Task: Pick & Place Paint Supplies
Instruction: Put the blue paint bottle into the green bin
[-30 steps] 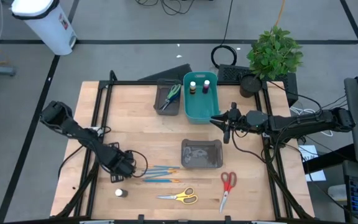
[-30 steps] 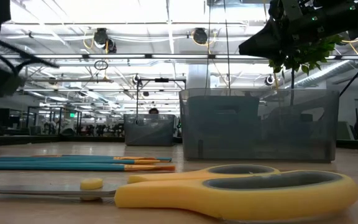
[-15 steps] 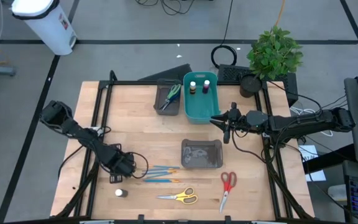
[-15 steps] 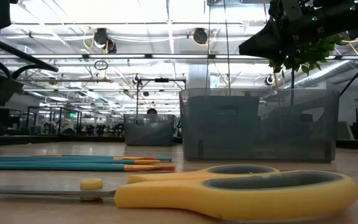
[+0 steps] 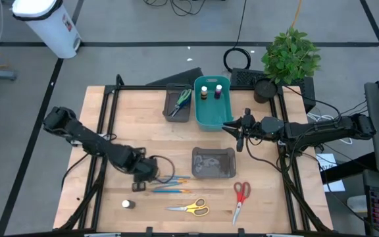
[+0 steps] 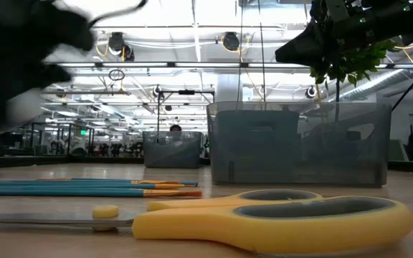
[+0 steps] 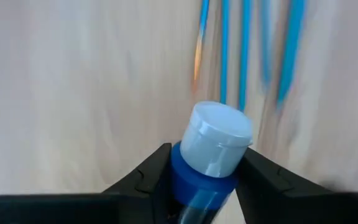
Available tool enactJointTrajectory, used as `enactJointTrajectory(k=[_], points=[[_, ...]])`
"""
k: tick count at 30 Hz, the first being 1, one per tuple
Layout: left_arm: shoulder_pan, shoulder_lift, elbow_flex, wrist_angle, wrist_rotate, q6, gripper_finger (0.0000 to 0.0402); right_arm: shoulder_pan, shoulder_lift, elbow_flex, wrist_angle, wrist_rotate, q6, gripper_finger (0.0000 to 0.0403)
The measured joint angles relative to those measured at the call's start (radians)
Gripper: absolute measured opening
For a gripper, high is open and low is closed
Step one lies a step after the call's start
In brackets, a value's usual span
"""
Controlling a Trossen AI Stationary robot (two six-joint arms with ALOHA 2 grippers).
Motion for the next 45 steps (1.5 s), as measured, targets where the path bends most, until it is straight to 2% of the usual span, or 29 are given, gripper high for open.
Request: enactJointTrajectory(k=[4, 7, 9, 11, 14, 22, 25, 29, 34, 37, 41, 45], points=[[0.057, -0.001, 0.129, 0.074, -0.169, 0.166, 0.0141, 0.000, 0.000, 0.000, 0.001, 0.000, 0.001, 0.0077], [0.104, -0.003, 0.151, 0.309, -0.245, 0.326, 0.0141, 0.002, 0.000, 0.000, 0.003, -0.001, 0.001, 0.0077], [0.140, -0.003, 0.126, 0.519, -0.221, 0.428, 0.0141, 0.009, 0.000, 0.000, 0.004, 0.000, 0.001, 0.0077], [0.180, -0.002, 0.090, 0.714, -0.155, 0.510, 0.0141, 0.018, 0.000, 0.000, 0.005, -0.001, -0.002, 0.0077], [0.246, -0.001, 0.035, 0.949, -0.088, 0.594, 0.0141, 0.027, 0.000, 0.000, 0.009, -0.001, -0.010, 0.0077], [0.392, 0.020, -0.046, 1.436, 0.069, 0.626, 0.0141, 0.026, 0.011, 0.000, 0.022, -0.001, -0.027, 0.0082], [0.418, 0.061, -0.050, 1.551, 0.101, 0.598, 0.0141, 0.035, 0.054, 0.000, 0.070, -0.005, -0.083, 0.0097], [0.432, 0.139, -0.048, 1.677, 0.121, 0.538, 0.0141, 0.060, 0.168, 0.000, 0.219, -0.060, -0.171, 0.0142], [0.436, 0.213, -0.049, 1.732, 0.121, 0.500, 0.0141, 0.080, 0.335, 0.000, 0.446, -0.079, -0.264, 0.0219], [0.436, 0.213, -0.048, 1.732, 0.121, 0.500, 0.0141, 0.076, 0.401, 0.000, 0.532, -0.078, -0.264, 0.0249], [0.436, 0.206, -0.048, 1.735, 0.121, 0.500, 0.0141, 0.071, 0.457, 0.000, 0.602, -0.078, -0.282, 0.0253], [0.442, 0.202, -0.047, 1.738, 0.120, 0.500, 0.0141, 0.071, 0.464, 0.000, 0.651, -0.080, -0.288, 0.0223]])
